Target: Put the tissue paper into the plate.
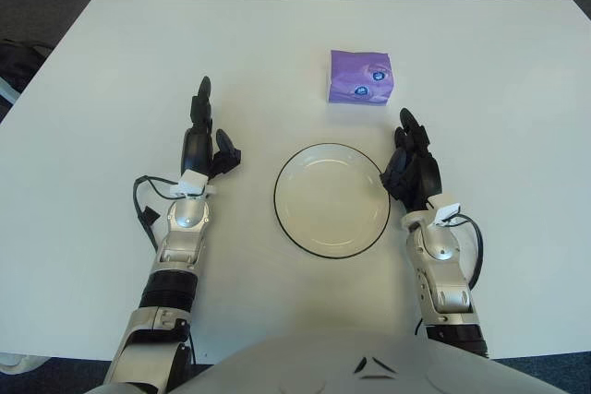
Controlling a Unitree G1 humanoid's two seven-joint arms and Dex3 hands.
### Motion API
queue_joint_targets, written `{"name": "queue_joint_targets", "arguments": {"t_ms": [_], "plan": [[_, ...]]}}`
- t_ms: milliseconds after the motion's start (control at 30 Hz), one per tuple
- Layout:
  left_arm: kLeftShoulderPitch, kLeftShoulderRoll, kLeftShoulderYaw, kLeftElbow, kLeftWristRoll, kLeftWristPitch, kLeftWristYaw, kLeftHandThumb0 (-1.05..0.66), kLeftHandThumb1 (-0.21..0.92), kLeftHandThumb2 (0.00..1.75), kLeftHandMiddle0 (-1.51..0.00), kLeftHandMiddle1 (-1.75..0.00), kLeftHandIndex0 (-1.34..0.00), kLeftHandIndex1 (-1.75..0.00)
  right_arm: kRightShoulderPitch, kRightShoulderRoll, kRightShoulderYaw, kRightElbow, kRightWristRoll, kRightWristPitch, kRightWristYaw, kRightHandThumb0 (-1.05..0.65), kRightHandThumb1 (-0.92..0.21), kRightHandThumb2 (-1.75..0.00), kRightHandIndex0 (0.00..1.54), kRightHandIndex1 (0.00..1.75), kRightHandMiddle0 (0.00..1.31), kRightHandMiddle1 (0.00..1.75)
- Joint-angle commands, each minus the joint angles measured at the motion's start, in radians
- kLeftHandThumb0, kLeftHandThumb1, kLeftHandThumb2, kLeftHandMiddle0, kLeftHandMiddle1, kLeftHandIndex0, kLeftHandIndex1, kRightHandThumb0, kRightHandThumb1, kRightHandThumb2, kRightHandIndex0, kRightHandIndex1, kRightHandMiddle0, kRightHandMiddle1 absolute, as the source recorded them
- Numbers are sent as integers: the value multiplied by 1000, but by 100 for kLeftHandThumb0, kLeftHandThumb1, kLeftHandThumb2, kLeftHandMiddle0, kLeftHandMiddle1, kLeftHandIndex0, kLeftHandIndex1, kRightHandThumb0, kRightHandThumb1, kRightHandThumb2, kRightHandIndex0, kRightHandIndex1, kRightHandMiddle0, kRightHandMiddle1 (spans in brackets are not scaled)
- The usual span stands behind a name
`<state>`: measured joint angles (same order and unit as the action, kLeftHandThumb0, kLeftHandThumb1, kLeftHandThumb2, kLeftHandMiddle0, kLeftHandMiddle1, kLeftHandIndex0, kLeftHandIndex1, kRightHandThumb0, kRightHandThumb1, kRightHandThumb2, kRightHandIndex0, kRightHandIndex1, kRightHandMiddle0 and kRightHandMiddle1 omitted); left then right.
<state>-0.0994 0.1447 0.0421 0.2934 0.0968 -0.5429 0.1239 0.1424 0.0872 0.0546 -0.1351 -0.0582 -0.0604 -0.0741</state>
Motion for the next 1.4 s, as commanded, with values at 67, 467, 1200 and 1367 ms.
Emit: {"name": "queue_joint_targets", "arguments": {"t_ms": [67, 467, 1200, 1367], "plan": [[125, -41, -14, 80, 31, 18, 27, -90, 92, 119, -3, -1, 0, -19, 117, -14, -14, 100, 14, 171, 10, -79, -92, -99, 11, 0, 0, 16], [124, -46, -19, 80, 38, 22, 36, -91, 92, 120, -3, -1, 0, -20, 114, -17, -20, 99, 11, 176, 14, -78, -92, -100, 10, 0, 0, 16], [122, -54, -20, 73, 48, 50, 34, -90, 92, 120, -4, -1, 0, -19, 156, 14, -30, -94, -40, 204, -64, -72, -92, -93, 10, 0, 0, 23], [124, -50, -22, 68, 54, 52, 34, -91, 92, 120, -4, -1, 0, -20, 157, 23, -65, -247, -204, 106, -205, -71, -92, -88, 7, 0, 0, 22]]}}
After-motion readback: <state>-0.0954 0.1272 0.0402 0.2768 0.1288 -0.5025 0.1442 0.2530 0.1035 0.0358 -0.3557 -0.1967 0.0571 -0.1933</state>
